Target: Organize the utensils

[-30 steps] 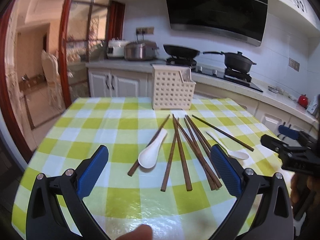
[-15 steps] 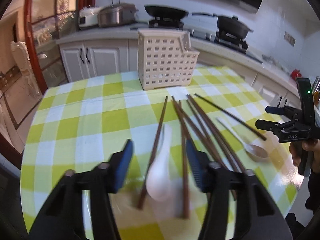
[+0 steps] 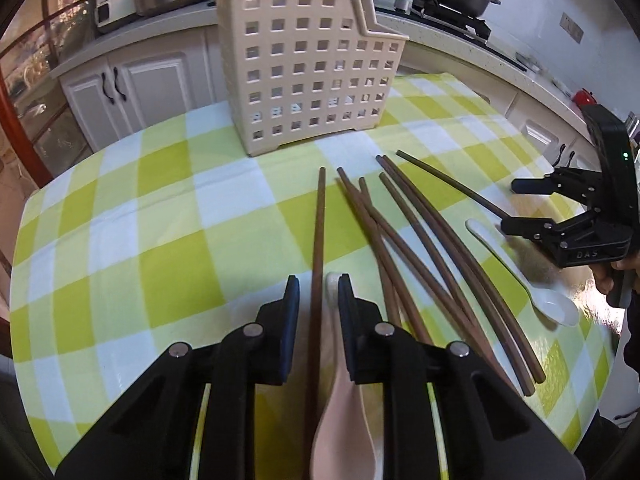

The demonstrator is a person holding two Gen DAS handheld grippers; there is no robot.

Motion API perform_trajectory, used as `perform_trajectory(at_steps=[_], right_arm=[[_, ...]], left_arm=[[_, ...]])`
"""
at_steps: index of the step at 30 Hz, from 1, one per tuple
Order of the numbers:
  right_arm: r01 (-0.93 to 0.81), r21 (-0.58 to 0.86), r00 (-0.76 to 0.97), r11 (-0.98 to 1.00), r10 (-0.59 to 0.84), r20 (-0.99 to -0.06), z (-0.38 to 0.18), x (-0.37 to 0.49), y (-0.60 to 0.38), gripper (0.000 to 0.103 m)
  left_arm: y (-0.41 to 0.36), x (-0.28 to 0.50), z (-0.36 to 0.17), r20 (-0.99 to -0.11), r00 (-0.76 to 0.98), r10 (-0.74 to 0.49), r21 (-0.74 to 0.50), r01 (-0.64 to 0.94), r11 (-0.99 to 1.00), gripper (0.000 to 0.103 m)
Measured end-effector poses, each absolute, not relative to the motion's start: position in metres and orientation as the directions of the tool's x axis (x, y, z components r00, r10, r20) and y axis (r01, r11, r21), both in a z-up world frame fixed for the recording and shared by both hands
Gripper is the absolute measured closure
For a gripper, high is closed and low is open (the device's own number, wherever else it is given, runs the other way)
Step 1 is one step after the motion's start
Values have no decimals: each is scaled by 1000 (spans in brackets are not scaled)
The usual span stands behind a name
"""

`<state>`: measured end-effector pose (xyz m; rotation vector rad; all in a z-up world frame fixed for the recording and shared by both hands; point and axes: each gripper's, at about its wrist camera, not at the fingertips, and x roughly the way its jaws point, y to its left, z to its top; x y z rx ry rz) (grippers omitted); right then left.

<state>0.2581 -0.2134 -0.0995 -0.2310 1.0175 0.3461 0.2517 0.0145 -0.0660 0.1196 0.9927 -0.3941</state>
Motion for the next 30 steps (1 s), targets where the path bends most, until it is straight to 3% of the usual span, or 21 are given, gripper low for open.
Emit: perform_trajectory(at_steps=[12, 21, 22, 24, 30], right_arm=[[-409, -37, 501, 912, 191, -844, -99, 263, -211, 43], [-402, -38, 534, 915, 201, -821, -98, 265, -206, 82], [-396, -36, 537, 917, 199, -820, -98, 266, -206, 85], [-390, -21, 534, 921, 207, -819, -98, 267, -208, 88], [-395, -2, 529, 919, 226, -818, -97, 264, -209, 91]], left_arm=[[-3, 266, -81, -865, 441, -241, -45, 411, 911, 77], [-8, 270, -81, -868, 449, -213, -18, 400, 916, 80], [-7, 270, -81, -868, 450, -211, -19, 394, 919, 86], [-3, 271, -81, -868, 445, -219, -37, 382, 924, 93], [-1, 269, -80, -868, 444, -222, -43, 379, 924, 94]])
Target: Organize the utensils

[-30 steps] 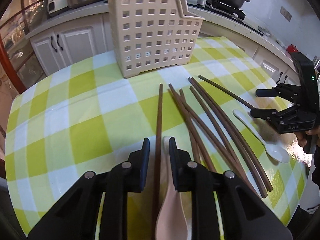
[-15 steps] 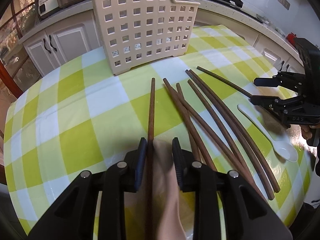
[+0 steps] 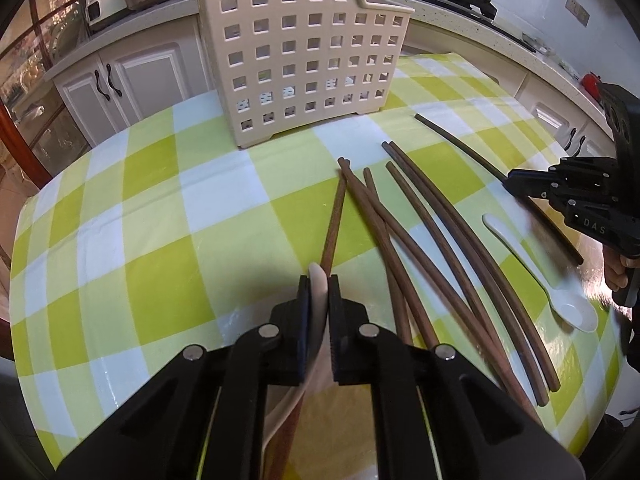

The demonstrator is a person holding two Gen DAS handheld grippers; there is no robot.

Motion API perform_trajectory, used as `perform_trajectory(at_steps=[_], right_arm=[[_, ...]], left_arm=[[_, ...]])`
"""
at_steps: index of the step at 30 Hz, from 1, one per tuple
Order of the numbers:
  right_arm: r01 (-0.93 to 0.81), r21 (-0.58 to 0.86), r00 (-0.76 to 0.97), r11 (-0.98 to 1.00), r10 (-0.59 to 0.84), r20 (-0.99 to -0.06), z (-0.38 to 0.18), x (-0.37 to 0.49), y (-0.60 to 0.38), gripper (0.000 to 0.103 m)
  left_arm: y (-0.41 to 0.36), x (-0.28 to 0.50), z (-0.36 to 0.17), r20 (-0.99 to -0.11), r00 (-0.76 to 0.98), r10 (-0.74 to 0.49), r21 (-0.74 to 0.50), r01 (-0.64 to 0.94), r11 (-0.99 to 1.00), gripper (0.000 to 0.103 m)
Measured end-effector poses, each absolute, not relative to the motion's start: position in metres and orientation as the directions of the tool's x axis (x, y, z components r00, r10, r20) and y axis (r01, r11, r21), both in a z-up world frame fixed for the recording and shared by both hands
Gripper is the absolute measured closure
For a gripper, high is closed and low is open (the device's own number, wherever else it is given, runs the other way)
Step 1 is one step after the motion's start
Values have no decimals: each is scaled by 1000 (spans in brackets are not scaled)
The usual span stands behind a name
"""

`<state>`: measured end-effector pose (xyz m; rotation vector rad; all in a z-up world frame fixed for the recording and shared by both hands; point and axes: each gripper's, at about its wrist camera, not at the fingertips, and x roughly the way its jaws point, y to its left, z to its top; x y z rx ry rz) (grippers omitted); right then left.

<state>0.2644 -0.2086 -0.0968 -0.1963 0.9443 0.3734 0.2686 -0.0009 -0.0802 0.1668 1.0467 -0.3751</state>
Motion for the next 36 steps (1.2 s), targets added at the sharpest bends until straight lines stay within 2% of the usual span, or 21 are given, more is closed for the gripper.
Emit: perform_trajectory(at_steps=[3, 6, 8, 16, 22, 24, 28, 30, 36], right_arm=[[-390, 4, 533, 921, 229, -815, -96, 262, -209, 92], [-390, 9, 533, 921, 234, -813, -96, 259, -209, 92], [-390, 10, 535, 921, 235, -812, -95, 258, -209, 92], [-387, 29, 531, 922, 249, -810, -95, 258, -211, 92], [-386, 25, 511, 922, 236, -826, -97, 262, -210, 91], [-384, 21, 507, 923, 230, -830, -97, 265, -209, 91], [-387, 15, 502, 922, 224, -835, -96, 271, -207, 90], [-392, 12, 504, 920, 225, -834, -96, 276, -205, 90], [-388, -15, 522, 922, 206, -828, -96, 280, -201, 91]], left_arm=[[-2, 268, -80, -864, 448, -229, -49, 380, 924, 87], [-5, 266, -80, -864, 450, -227, -42, 385, 922, 85], [-6, 266, -80, -865, 448, -224, -38, 388, 921, 78], [-10, 279, -64, -855, 460, -240, -52, 383, 922, 77], [-15, 296, -73, -887, 408, -217, -40, 400, 916, 79], [-18, 300, -79, -898, 393, -198, -27, 399, 916, 85], [-24, 304, -80, -895, 405, -184, -3, 408, 913, 88], [-24, 305, -81, -892, 419, -169, 15, 401, 916, 96], [-13, 301, -77, -880, 436, -189, -23, 358, 933, 97]])
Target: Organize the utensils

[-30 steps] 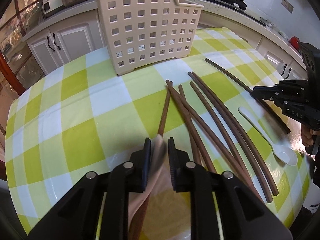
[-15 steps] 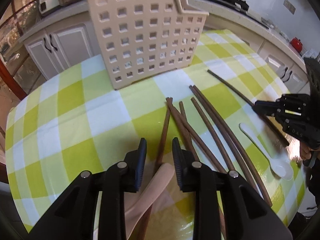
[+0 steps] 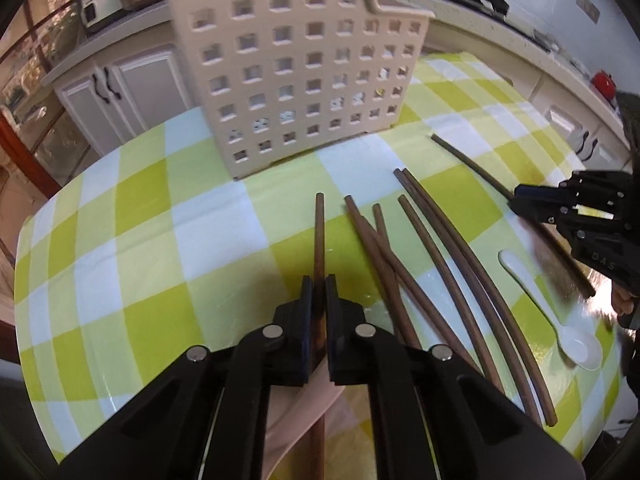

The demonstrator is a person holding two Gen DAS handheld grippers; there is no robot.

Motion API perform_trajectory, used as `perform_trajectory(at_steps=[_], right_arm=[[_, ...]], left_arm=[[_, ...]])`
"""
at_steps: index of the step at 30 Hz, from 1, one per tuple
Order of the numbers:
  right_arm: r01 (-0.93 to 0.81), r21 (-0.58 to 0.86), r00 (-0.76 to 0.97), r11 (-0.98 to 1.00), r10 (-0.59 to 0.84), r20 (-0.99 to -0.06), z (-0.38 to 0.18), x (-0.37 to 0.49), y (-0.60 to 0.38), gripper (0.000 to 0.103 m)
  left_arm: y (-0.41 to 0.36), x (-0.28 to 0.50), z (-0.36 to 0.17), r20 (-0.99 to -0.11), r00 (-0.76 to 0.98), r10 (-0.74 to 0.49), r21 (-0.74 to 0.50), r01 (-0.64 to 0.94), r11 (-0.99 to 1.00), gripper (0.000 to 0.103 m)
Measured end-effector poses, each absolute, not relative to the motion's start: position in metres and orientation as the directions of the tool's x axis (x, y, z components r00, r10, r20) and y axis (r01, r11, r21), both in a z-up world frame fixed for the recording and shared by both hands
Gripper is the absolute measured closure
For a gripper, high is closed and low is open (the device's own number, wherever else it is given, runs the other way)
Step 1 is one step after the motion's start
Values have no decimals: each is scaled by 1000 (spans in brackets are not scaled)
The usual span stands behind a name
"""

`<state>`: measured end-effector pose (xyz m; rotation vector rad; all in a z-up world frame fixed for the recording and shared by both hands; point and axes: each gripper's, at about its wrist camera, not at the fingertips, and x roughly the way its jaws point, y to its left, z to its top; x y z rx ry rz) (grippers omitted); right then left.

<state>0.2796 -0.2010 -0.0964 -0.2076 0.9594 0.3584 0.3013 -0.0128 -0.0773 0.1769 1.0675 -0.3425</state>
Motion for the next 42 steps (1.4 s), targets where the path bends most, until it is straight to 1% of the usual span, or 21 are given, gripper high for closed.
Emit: perform_trajectory(at_steps=[8, 20, 22, 24, 28, 33, 37, 42], right_arm=[[-371, 1, 563, 929, 226, -795, -76, 267, -209, 93], [-398, -5, 660, 918, 282, -696, -11, 224, -199, 93], [-402, -14, 662, 915, 280, -695, -7, 222, -197, 93], [-408, -21, 635, 913, 268, -725, -12, 225, -195, 92], [-374, -37, 580, 927, 203, -789, -40, 241, -195, 92], [-322, -35, 521, 946, 146, -841, -78, 261, -197, 92], [-291, -31, 513, 956, 129, -848, -91, 270, -201, 92], [-291, -41, 512, 956, 120, -850, -98, 274, -201, 92]], left_arm=[[12, 272, -42, -830, 526, -186, -16, 311, 950, 97], [39, 219, 32, -720, 663, -206, -18, 279, 960, 97], [39, 216, 39, -710, 675, -203, -14, 274, 962, 97], [40, 213, 42, -705, 680, -201, -13, 271, 962, 97], [34, 219, 36, -718, 661, -219, -29, 285, 958, 97], [-12, 241, 8, -771, 572, -280, -46, 388, 920, 97], [-32, 251, -13, -780, 537, -321, -88, 413, 906, 97], [-38, 255, -24, -784, 529, -326, -87, 426, 901, 97]])
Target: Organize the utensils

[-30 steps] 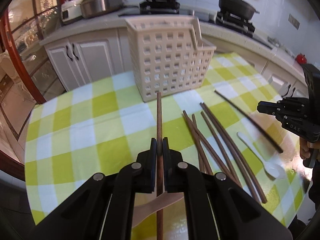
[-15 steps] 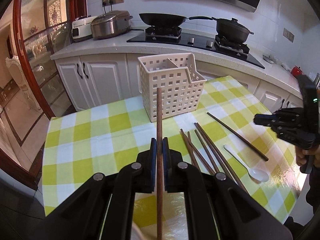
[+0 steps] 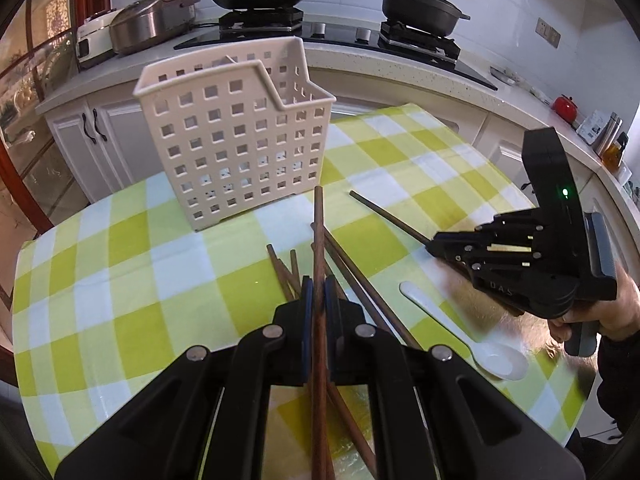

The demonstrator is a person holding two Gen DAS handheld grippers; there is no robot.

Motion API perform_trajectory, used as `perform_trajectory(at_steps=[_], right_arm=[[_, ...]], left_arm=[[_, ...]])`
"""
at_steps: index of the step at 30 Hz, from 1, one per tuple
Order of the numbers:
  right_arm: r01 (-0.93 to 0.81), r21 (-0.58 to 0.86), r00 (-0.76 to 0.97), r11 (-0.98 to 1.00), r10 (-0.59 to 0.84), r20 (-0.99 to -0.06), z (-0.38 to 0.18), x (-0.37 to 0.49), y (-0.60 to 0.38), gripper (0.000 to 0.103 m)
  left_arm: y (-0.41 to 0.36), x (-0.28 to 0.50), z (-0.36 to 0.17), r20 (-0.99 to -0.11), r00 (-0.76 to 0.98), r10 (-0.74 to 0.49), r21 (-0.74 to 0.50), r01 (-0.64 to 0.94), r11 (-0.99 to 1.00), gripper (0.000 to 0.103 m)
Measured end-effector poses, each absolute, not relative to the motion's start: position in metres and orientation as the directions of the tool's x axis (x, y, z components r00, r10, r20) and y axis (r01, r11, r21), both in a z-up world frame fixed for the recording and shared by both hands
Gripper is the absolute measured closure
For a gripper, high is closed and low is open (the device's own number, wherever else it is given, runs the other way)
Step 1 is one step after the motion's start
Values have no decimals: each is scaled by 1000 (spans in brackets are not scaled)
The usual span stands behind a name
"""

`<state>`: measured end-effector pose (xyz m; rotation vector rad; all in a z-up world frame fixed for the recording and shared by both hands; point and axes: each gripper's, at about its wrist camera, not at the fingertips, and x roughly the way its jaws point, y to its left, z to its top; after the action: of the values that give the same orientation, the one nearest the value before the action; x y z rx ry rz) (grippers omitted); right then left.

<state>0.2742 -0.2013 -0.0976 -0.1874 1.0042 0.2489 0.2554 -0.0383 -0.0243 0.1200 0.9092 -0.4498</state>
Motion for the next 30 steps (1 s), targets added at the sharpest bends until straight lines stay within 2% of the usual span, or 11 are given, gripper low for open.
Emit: perform_trajectory(at_steps=[4, 7, 8, 10, 12, 13, 17, 22, 24, 26, 30], right_arm=[[-269, -36, 521, 963, 114, -846, -98, 273, -205, 91], [-244, 8, 556, 970, 147, -818, -92, 262, -214, 87], [-231, 9, 576, 973, 144, -805, -89, 256, -216, 85], [-207, 15, 605, 978, 139, -784, -84, 248, -221, 85], [-183, 18, 631, 983, 131, -765, -78, 239, -227, 85], [-170, 22, 642, 985, 128, -756, -75, 235, -230, 84], [-86, 10, 717, 996, 69, -693, -62, 208, -253, 82], [-48, -20, 745, 999, 22, -666, -60, 182, -266, 82], [-43, -35, 762, 998, 10, -647, -60, 170, -268, 82], [-21, -42, 767, 999, -11, -642, -63, 160, -273, 81], [11, -23, 765, 1000, -23, -644, -66, 148, -282, 81]], left_arm=[[-36, 266, -38, -806, 509, -301, -96, 391, 915, 94], [-37, 268, -47, -810, 511, -288, -82, 387, 918, 61], [-39, 267, -47, -807, 516, -285, -75, 390, 918, 53], [-43, 262, -44, -796, 546, -261, -42, 381, 924, 46], [-48, 253, -37, -767, 595, -242, -10, 365, 931, 24], [-52, 245, -33, -750, 611, -252, -5, 375, 927, 6], [-61, 219, -23, -708, 662, -247, -4, 346, 938, 5], [-72, 190, -15, -675, 693, -253, -30, 316, 948, 4], [-77, 181, -12, -671, 707, -224, -4, 299, 954, 4], [-86, 172, -10, -654, 740, -155, 76, 268, 960, 4], [-91, 162, -11, -659, 731, -176, 56, 282, 958, 4]])
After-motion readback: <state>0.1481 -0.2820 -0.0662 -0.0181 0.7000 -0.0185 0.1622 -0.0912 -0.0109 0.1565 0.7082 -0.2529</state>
